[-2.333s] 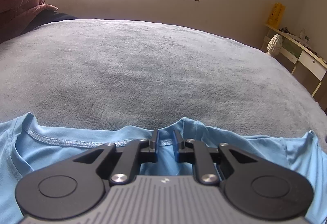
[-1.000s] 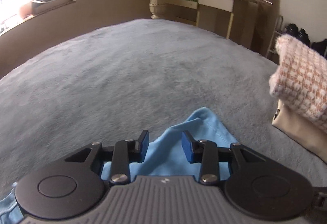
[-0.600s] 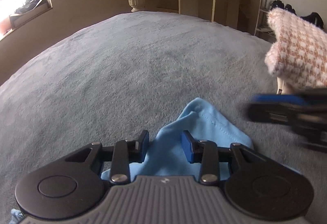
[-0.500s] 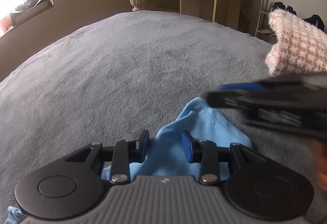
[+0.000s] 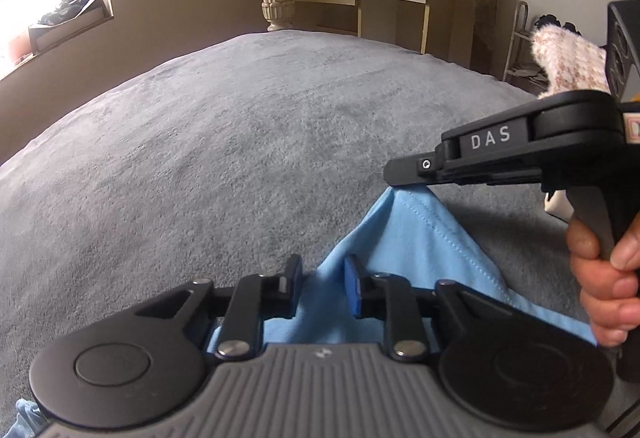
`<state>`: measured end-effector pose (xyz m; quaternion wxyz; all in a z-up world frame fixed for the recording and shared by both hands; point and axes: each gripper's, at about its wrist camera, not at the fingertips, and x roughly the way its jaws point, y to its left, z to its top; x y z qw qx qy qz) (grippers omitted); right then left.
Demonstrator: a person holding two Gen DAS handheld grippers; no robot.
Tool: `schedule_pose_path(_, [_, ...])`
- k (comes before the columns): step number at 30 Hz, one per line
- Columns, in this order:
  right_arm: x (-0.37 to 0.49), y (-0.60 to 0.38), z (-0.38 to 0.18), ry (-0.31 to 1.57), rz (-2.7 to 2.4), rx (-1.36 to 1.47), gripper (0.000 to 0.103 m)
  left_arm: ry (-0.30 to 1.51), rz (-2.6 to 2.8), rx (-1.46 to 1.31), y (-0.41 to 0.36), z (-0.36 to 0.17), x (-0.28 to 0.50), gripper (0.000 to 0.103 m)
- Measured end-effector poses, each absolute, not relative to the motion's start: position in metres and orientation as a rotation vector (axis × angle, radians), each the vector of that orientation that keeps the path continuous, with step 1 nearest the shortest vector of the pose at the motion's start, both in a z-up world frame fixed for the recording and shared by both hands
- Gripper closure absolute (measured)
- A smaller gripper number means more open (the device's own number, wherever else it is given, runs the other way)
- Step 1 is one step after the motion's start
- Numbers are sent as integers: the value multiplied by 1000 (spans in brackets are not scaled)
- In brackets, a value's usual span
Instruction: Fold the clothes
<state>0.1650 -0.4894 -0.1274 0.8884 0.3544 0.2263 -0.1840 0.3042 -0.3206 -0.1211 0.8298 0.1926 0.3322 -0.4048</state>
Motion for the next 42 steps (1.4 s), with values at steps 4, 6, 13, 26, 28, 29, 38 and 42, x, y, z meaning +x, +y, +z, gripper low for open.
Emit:
schedule_pose_path(4, [177, -489, -138, 502, -466, 692, 103, 715, -817, 379, -324, -124, 310, 84])
schedule_pose_path(6, [183, -490, -142, 523, -481, 655, 103, 734, -804, 343, -324, -125, 314, 84])
schedule_pose_path(13, [169, -465, -114, 442, -369, 481, 99, 788, -774, 216, -321, -123, 328, 79])
schedule_pose_path(26, [186, -441, -101, 588, -357, 332, 96, 788, -636, 118, -253, -71, 358, 73])
schedule_pose_path(28, [184, -431, -93, 588, -291, 307, 96, 772, -657, 182, -243, -69, 350, 70])
schedule_pose_path(29, [183, -425, -89, 588, -258, 295, 96, 764, -667, 214, -238, -68, 346, 69])
schedule_pose_path(38, [117, -414, -92, 565, -169, 410, 96, 809, -744, 387, -248, -112, 329, 50])
schedule_pose_path(42, [102, -414, -106, 597, -185, 421, 96, 830, -766, 424, -258, -122, 336, 51])
